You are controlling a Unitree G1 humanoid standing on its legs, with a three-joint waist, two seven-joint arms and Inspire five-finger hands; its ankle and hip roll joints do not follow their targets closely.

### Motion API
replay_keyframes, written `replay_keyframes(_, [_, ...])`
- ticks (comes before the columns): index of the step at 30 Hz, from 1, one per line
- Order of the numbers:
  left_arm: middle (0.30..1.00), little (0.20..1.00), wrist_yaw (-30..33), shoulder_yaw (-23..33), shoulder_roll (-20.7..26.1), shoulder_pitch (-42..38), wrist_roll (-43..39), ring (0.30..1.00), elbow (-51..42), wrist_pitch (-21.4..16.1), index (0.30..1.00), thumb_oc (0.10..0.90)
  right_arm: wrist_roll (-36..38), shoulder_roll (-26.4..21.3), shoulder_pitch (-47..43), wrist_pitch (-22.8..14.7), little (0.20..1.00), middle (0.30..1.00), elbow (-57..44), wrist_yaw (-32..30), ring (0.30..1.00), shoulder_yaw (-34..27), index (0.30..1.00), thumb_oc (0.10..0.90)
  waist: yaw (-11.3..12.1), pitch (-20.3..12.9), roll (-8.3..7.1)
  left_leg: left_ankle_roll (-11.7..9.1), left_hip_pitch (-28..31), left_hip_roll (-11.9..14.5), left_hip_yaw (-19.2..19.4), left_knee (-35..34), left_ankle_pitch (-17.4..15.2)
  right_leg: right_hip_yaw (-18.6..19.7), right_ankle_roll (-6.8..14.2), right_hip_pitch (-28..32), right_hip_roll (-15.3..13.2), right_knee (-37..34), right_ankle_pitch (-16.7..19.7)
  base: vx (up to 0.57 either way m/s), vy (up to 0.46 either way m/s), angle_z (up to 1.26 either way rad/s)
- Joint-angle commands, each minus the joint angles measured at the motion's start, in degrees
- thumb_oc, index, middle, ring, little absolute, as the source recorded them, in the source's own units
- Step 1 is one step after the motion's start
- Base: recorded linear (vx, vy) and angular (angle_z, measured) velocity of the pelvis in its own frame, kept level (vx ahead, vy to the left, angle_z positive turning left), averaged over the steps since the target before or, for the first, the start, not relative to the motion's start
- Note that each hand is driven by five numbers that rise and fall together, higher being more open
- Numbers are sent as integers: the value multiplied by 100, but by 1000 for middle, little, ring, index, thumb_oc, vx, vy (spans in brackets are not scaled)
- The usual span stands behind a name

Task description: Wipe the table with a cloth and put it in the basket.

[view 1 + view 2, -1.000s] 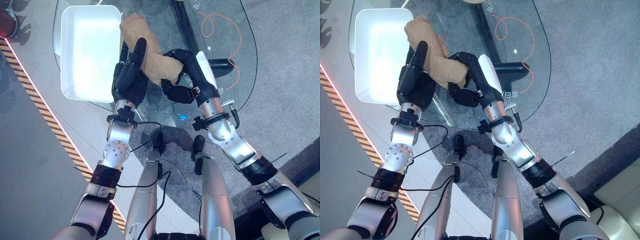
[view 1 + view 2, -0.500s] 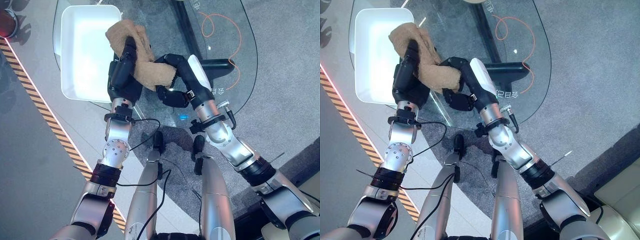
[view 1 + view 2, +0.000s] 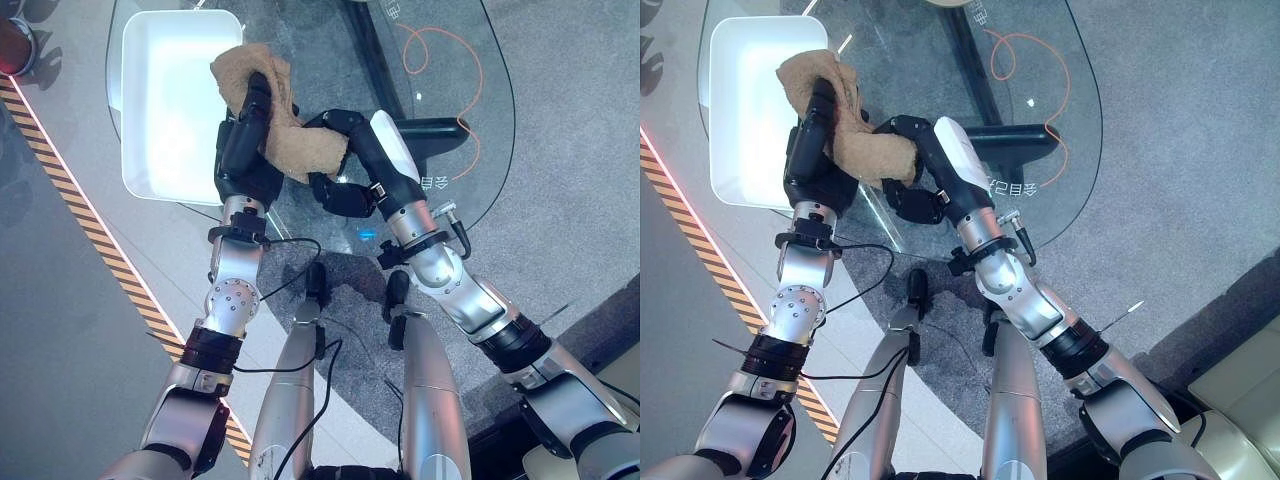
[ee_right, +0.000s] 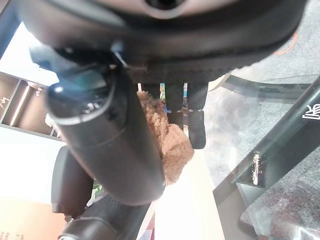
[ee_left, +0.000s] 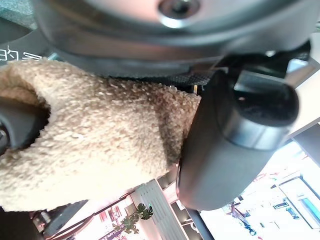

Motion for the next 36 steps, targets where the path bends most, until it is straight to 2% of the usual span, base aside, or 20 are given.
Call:
replay_keyframes(1, [300, 200, -321, -46, 51, -738, 419, 300, -855, -396, 300, 100, -76, 415, -1090, -651, 900, 900, -1308, -31, 900, -83, 900, 800, 128, -164, -105, 249, 220, -400, 482, 294, -613, -153, 134, 409, 350, -699, 21, 0, 0, 0])
replay_keyframes(10, [300, 200, -307, -32, 45, -721, 473, 300, -859, -471, 300, 100, -90, 421, -1052, -682, 900, 900, -1308, -33, 900, -110, 900, 800, 121, -164, -109, 254, 237, -398, 485, 286, -617, -153, 132, 416, 356, -697, 19, 0, 0, 0])
replay_keyframes(16, [300, 200, -161, 21, 41, -736, 664, 300, -843, -768, 300, 100, -103, 430, -1062, -692, 900, 900, -1286, -54, 900, -141, 900, 800, 128, -164, -107, 244, 248, -403, 480, 269, -613, -158, 127, 420, 361, -692, 8, 0, 0, 0])
replay_keyframes(23, [300, 200, 213, 163, 4, -745, 887, 300, -814, -1374, 300, 100, -244, 482, -1005, -694, 900, 900, -1194, -373, 900, -208, 900, 800, 135, -164, -116, 235, 281, -401, 473, 236, -601, -167, 120, 451, 367, -696, -7, 0, 0, 0])
replay_keyframes(28, [300, 200, 367, 228, 11, -744, 954, 300, -829, -1618, 300, 100, -281, 481, -977, -693, 900, 900, -1130, -581, 900, -256, 900, 800, 138, -164, -116, 234, 273, -398, 473, 242, -606, -169, 115, 445, 368, -685, -19, 0, 0, 0])
replay_keyframes(32, [300, 200, 795, 358, 21, -777, 1288, 300, -853, -2042, 300, 100, -347, 483, -913, -746, 900, 900, -1100, -816, 900, -414, 900, 800, 115, -164, -123, 224, 254, -386, 469, 255, -616, -145, 113, 419, 373, -669, -32, 0, 0, 0])
replay_keyframes(36, [300, 200, 1066, 459, 31, -814, 1563, 300, -875, -2185, 300, 100, -376, 475, -871, -765, 900, 900, -1077, -894, 900, -533, 900, 800, 99, -164, -118, 215, 233, -376, 482, 260, -611, -130, 108, 391, 375, -648, -39, 0, 0, 0])
